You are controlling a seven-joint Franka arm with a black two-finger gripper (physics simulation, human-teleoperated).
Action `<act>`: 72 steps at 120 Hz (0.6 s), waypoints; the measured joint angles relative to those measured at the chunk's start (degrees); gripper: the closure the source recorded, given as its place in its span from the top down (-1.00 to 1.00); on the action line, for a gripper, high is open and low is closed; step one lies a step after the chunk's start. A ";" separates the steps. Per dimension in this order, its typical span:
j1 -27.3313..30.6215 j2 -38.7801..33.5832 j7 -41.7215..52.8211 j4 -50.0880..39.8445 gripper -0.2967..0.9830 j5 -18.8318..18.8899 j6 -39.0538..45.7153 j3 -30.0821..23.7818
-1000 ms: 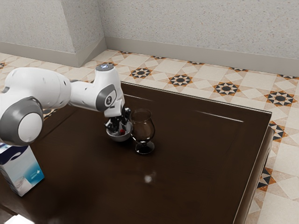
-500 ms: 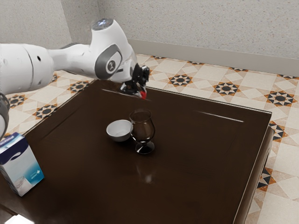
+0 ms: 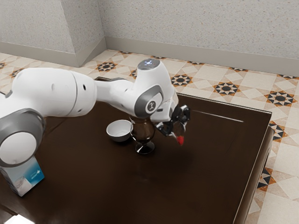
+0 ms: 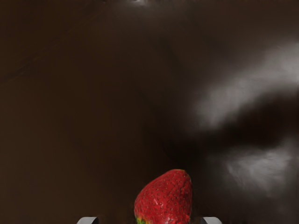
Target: Take strawberry from the bowl
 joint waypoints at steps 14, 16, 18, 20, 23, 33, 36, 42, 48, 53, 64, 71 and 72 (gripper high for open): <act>-1.09 -7.12 -0.35 -2.18 0.13 0.17 -0.08 0.47; -1.21 -8.78 -0.39 -2.39 0.16 0.25 -0.33 0.59; -1.28 -10.42 -0.42 -2.54 0.19 0.31 -0.66 0.71; -1.31 -11.98 -0.45 -2.63 0.22 0.37 -1.09 0.80; -1.47 -14.73 -0.51 -2.66 0.25 0.43 -2.05 1.37; -1.55 -24.03 -2.31 -2.47 0.34 0.62 -8.19 5.06; -0.68 -26.91 -4.13 -2.42 0.37 0.92 -11.16 6.38; 3.21 -32.71 -9.70 -2.32 0.40 4.52 -18.02 7.24; 8.95 -36.74 -15.94 -2.28 0.43 7.13 -24.68 6.85; 14.35 -38.67 -21.42 -2.29 0.45 8.63 -29.85 5.08; 20.57 -39.22 -32.63 -2.61 0.48 10.64 -38.75 0.73; 22.35 -38.48 -37.95 -2.11 0.49 11.69 -42.82 0.75; 22.60 -38.14 -38.65 -1.63 0.49 11.83 -43.31 0.75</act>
